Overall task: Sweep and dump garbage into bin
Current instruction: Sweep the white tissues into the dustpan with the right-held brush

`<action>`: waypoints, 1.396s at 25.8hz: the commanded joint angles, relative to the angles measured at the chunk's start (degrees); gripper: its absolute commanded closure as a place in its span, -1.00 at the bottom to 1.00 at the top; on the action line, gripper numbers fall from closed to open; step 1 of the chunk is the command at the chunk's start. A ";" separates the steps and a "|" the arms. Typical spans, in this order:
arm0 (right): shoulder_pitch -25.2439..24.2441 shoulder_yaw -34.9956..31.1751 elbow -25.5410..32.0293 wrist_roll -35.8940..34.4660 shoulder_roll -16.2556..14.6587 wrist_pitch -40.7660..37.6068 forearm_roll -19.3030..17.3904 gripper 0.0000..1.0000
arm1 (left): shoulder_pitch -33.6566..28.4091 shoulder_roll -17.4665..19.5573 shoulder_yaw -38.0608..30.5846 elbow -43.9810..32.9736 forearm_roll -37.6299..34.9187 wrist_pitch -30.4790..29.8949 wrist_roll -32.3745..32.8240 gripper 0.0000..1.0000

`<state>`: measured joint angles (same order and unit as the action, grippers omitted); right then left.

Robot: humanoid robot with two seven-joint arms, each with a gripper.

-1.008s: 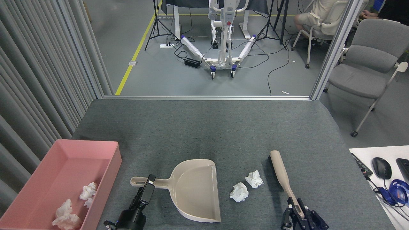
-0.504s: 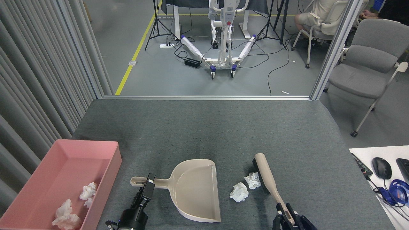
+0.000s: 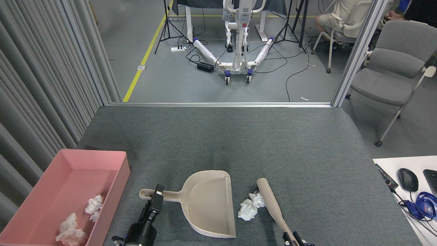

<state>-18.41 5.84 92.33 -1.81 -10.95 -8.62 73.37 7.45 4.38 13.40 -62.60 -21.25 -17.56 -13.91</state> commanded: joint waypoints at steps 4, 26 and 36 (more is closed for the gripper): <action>0.48 6.55 0.04 1.38 3.13 -0.08 1.25 1.00 | -0.07 0.02 0.05 0.11 -0.11 -0.55 -0.33 -0.01; 4.61 11.39 5.05 -0.12 4.71 4.40 1.60 1.00 | 0.02 -0.16 -0.04 2.04 -0.46 -1.96 -0.33 0.54; 4.61 0.23 3.64 0.23 -2.23 2.38 -6.75 1.00 | 0.02 -0.16 -0.04 2.04 -0.28 -2.04 -0.24 0.64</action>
<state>-13.85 8.06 96.81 -2.19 -11.89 -5.88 68.16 7.47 4.16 13.36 -60.56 -21.65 -19.77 -14.28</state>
